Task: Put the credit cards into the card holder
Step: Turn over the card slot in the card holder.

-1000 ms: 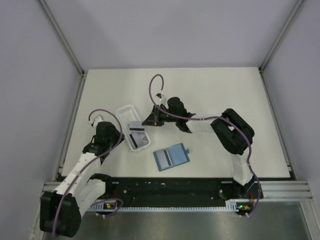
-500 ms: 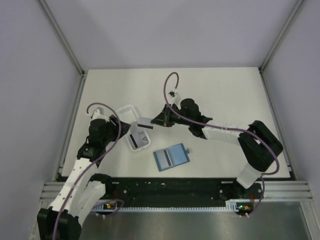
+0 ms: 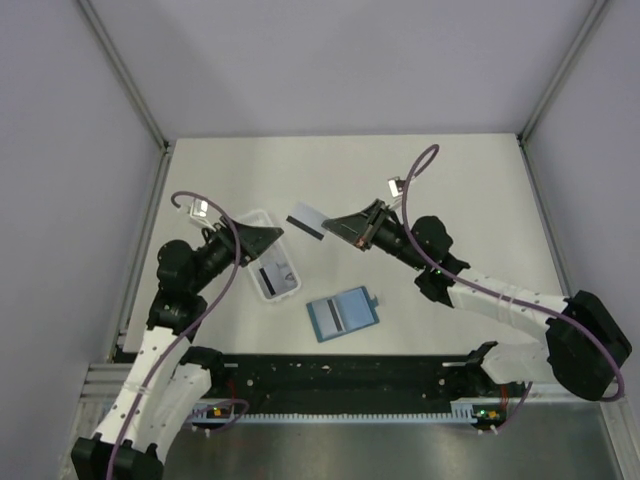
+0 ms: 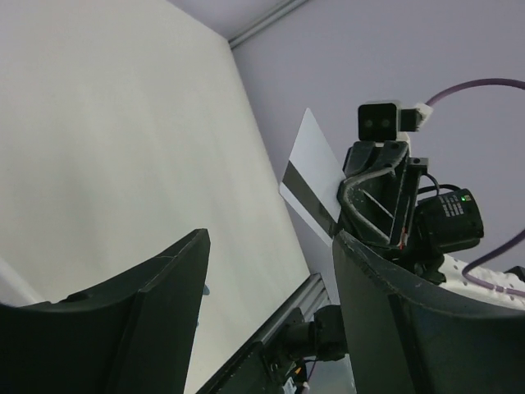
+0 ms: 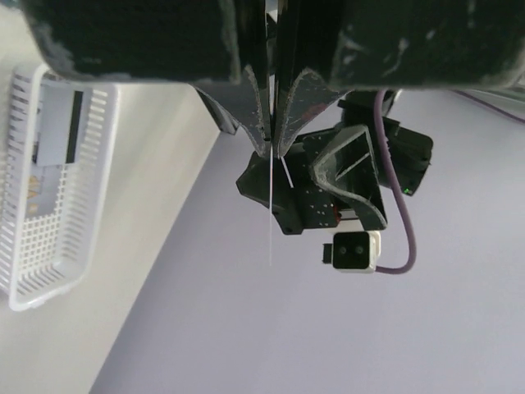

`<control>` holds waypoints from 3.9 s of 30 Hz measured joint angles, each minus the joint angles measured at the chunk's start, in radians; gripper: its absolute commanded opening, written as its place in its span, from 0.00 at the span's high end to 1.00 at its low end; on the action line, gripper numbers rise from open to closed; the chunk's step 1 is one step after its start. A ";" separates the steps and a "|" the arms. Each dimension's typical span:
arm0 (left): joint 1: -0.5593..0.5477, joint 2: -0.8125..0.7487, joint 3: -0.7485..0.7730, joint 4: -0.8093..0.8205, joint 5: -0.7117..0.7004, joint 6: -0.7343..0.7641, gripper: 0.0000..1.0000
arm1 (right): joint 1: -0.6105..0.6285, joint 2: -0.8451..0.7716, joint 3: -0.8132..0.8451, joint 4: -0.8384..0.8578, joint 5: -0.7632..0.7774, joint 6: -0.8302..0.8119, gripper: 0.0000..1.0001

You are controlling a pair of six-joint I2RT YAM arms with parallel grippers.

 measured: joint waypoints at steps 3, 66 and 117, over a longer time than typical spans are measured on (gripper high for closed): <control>-0.003 -0.019 0.000 0.055 0.029 -0.045 0.33 | 0.010 -0.029 -0.005 0.002 0.022 0.030 1.00; -0.343 0.274 0.272 0.030 0.430 0.198 1.00 | 0.087 -0.306 0.235 -0.888 -0.277 -0.626 0.59; -0.522 0.348 -0.026 -0.381 -0.241 0.346 0.60 | 0.083 0.026 0.261 -1.266 0.290 -0.630 1.00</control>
